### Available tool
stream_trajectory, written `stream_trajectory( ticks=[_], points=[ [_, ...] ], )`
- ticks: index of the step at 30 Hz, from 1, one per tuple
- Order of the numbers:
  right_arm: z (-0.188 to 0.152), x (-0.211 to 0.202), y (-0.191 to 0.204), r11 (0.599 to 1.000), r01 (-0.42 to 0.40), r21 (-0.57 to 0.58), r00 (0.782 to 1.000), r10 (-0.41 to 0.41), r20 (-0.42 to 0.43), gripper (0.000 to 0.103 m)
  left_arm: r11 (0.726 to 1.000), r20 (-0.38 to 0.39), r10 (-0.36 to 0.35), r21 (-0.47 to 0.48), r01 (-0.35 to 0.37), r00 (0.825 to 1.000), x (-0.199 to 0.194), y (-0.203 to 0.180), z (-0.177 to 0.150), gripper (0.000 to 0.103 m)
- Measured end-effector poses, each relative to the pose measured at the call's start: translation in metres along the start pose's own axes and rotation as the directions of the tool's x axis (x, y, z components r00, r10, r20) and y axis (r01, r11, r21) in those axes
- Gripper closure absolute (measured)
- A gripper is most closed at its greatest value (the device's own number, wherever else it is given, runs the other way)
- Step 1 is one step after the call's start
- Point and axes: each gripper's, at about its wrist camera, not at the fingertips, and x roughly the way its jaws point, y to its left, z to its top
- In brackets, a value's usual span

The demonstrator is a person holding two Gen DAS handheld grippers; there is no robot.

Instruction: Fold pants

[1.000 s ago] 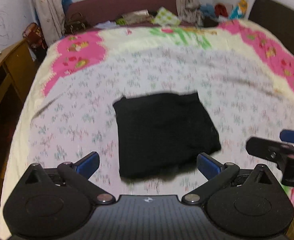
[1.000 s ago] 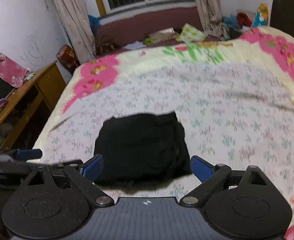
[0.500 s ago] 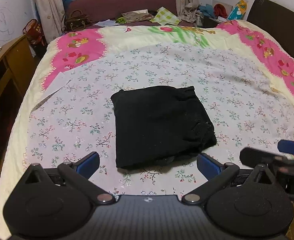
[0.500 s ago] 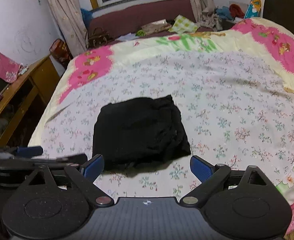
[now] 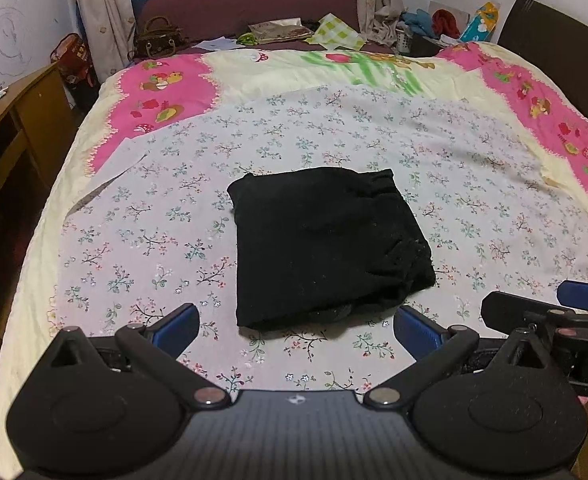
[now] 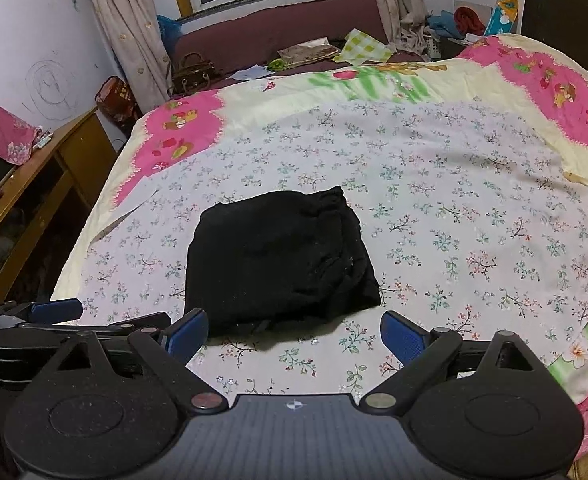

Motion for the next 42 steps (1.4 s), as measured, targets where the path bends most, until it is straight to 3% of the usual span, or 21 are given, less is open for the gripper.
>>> stream_trajectory(
  ticks=[28,42],
  points=[
    [-0.003,0.003,0.006,1.0,0.0,-0.011,1.0,-0.001,-0.027,0.021,1.0,-0.017,0.029,-0.01,-0.03,0.999,0.001,0.005,-0.006,0.0],
    [-0.007,0.004,0.008,0.999,0.01,-0.032,0.999,-0.011,-0.048,0.021,0.999,-0.066,0.017,-0.027,-0.019,0.998,0.006,0.008,-0.013,0.0]
  ],
)
